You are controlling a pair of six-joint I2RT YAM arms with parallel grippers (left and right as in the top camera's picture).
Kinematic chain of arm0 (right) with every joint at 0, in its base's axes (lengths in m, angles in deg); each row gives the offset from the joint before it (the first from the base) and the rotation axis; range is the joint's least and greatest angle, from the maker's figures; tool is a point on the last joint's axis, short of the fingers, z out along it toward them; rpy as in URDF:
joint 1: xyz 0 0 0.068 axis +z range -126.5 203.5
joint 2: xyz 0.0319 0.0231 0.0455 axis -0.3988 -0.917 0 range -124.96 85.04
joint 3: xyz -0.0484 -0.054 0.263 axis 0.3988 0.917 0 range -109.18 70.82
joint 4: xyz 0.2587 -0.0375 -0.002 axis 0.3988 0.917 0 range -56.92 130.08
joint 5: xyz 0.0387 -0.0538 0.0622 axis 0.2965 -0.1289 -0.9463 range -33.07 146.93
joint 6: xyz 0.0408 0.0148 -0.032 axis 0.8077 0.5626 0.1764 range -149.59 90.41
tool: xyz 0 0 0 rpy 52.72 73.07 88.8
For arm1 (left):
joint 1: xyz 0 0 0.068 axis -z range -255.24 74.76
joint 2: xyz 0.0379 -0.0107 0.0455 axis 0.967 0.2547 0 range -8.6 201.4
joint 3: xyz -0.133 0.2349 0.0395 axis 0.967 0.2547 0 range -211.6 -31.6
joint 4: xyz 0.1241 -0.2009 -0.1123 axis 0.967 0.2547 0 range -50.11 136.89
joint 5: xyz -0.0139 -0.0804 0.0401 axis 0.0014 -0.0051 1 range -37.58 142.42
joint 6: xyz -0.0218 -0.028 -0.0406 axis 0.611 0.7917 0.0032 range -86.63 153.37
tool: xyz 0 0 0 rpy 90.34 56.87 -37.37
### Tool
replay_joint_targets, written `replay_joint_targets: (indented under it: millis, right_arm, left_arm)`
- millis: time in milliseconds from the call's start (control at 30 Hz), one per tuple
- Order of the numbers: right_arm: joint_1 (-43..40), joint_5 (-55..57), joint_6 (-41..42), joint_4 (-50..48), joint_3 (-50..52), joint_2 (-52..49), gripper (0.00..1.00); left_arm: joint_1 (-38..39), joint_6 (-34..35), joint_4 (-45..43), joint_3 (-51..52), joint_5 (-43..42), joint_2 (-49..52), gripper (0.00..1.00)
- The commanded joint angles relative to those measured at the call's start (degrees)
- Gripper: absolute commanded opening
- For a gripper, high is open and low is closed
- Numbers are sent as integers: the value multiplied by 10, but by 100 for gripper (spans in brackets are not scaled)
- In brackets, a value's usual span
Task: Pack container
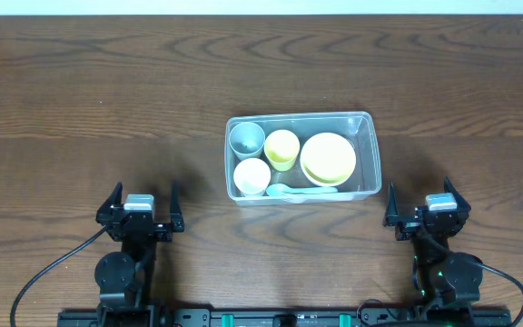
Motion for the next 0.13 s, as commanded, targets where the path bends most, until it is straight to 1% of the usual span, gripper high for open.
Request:
replay_joint_targets:
  millis: [0,100]
  right_arm:
    - [6,6,-4,2,1,4,99]
    - [6,6,-4,2,1,4,99]
  left_arm:
    - [-2,7,6,20,7,-4,98]
    - [-2,7,6,20,7,-4,98]
